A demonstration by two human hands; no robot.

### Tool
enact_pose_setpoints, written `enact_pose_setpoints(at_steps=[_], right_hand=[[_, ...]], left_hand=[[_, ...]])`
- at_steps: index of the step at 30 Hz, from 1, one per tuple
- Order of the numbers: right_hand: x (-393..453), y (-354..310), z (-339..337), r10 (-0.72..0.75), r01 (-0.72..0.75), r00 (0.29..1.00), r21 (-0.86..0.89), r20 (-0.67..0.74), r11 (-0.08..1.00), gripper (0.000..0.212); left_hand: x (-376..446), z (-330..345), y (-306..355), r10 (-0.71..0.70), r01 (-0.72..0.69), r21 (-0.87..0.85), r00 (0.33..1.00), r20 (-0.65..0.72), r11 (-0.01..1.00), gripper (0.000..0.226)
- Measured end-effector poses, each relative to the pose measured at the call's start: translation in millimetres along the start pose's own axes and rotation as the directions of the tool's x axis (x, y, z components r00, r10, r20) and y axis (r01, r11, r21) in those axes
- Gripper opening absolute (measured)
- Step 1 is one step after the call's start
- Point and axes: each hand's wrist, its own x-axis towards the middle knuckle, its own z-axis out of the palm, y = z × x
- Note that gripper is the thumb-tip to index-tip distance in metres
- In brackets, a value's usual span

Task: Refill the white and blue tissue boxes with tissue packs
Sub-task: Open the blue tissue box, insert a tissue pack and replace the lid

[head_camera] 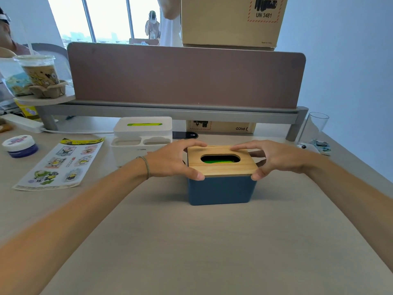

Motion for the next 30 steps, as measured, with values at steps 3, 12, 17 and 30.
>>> enact_pose_setpoints(at_steps=[3,12,17,30], right_hand=[[-7,10,13,-0.044,0.052,0.997,0.128,-0.064,0.99,0.081],[5,11,102,0.141,0.287,0.862,0.699,-0.486,0.655,0.062],[7,4,107,0.221,0.304,0.828,0.744,-0.515,0.594,0.061],[6,4,112,0.256,0.276,0.803,0.717,-0.538,0.64,0.055]], left_hand=[[-7,7,-6,-0.048,0.045,-0.181,0.999,-0.014,0.983,0.102],[-8,69,7,-0.312,0.007,-0.821,0.927,-0.209,0.57,0.073],[-10,78,10,-0.346,-0.077,-0.883,0.901,-0.261,0.463,0.069],[-10,77,13,-0.359,-0.054,-0.891,0.903,-0.237,0.451,0.062]])
